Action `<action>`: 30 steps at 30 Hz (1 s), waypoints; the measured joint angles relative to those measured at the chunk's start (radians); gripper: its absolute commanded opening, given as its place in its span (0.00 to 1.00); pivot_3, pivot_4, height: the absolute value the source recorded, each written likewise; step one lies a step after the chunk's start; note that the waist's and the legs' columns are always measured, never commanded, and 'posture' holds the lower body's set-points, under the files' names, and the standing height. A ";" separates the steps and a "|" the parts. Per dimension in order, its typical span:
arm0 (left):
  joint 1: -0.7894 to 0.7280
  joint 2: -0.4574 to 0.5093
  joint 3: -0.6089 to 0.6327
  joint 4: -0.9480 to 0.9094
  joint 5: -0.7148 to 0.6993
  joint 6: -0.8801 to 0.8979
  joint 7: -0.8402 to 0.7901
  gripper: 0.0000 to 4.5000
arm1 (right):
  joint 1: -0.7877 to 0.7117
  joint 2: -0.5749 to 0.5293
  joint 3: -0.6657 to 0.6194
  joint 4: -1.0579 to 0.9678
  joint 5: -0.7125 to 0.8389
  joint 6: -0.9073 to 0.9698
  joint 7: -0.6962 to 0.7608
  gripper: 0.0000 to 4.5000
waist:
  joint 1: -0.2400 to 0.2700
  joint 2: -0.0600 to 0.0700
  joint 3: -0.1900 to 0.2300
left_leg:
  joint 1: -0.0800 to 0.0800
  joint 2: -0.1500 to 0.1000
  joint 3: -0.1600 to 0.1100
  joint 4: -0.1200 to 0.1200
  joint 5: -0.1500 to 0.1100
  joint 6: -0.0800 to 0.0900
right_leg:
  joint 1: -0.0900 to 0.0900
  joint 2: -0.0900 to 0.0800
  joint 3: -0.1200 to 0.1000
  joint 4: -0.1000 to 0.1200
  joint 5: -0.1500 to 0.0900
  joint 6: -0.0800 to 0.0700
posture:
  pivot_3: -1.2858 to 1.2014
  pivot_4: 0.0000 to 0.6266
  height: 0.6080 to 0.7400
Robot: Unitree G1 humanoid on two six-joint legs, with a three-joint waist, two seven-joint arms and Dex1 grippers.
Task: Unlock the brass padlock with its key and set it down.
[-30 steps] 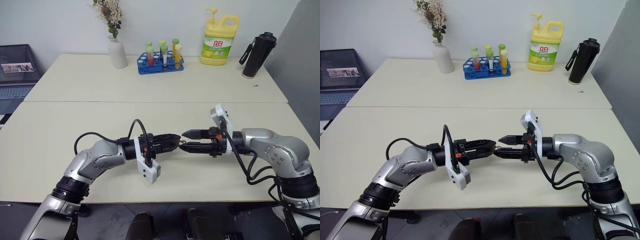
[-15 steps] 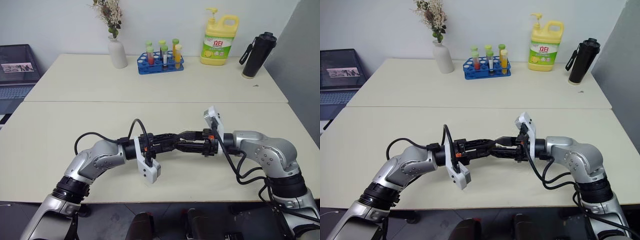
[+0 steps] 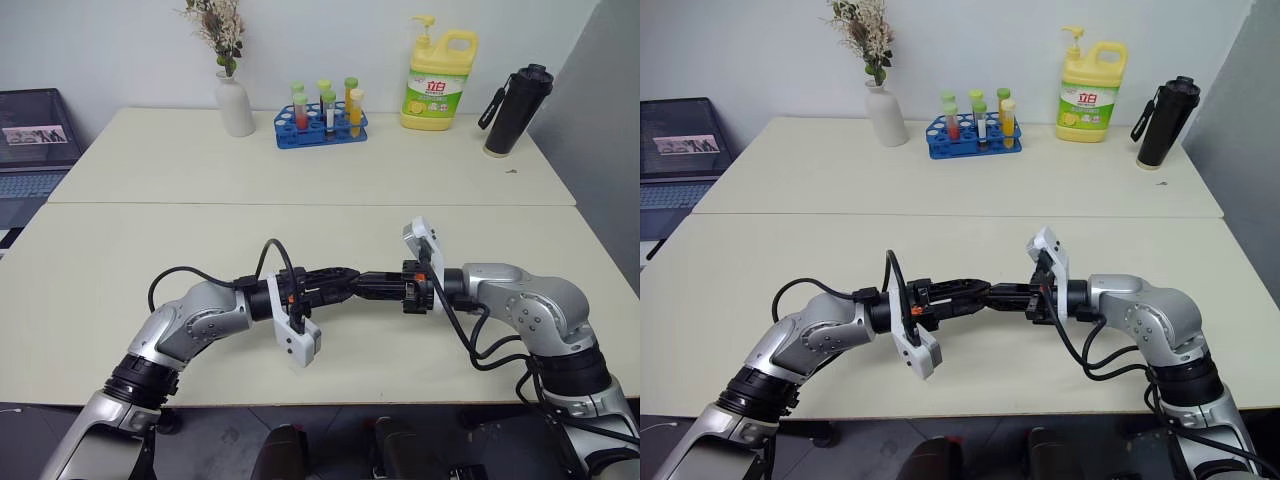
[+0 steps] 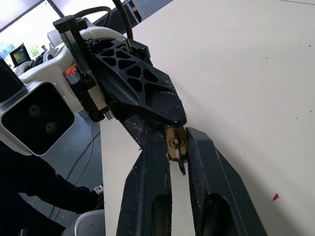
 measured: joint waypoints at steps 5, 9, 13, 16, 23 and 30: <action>0.004 0.008 -0.003 0.003 -0.044 -0.006 -0.010 0.45 | -0.001 0.012 -0.001 0.009 -0.001 -0.001 -0.001 0.02 | 0.000 0.000 0.000 | 0.000 0.000 0.000 0.000 0.000 0.000 | 0.000 0.000 0.000 0.000 0.000 0.000 | 0.52 0.24 1.00; 0.006 0.011 -0.007 0.000 -0.129 -0.004 -0.042 0.72 | -0.003 0.013 -0.001 0.015 -0.002 -0.008 -0.001 0.02 | 0.000 0.000 0.000 | 0.000 0.000 0.000 0.000 0.000 0.000 | 0.000 0.000 0.000 0.000 0.000 0.000 | 0.52 0.24 1.00; 0.027 0.024 -0.007 -0.007 -0.159 -0.009 -0.058 0.98 | -0.003 0.013 -0.001 0.021 -0.005 -0.015 -0.002 0.02 | -0.001 0.000 0.000 | 0.000 0.000 0.000 0.000 0.000 0.000 | 0.000 0.000 0.000 0.000 0.000 0.000 | 0.52 0.24 1.00; 0.065 0.049 -0.004 -0.022 -0.189 -0.005 -0.069 1.00 | -0.004 0.013 -0.002 0.036 -0.024 -0.031 -0.002 0.02 | -0.001 0.000 0.000 | 0.000 0.000 0.000 0.000 0.000 0.000 | 0.000 0.000 0.000 0.000 0.000 0.000 | 0.52 0.24 1.00; 0.250 0.088 0.062 -0.179 -0.413 0.219 -0.117 0.92 | -0.016 -0.011 -0.010 0.103 -0.091 -0.109 0.005 0.02 | -0.003 0.000 0.000 | 0.000 0.001 0.000 0.000 0.000 0.000 | 0.000 0.000 0.000 0.000 0.000 0.000 | 0.52 0.24 1.00; 0.280 0.091 0.185 -0.306 -0.661 0.540 -0.148 0.42 | -0.019 -0.025 -0.005 0.119 -0.141 -0.182 0.052 0.02 | 0.000 0.000 0.000 | 0.001 0.000 -0.001 0.001 0.000 0.000 | 0.000 0.000 -0.001 0.000 0.000 0.001 | 0.52 0.24 1.00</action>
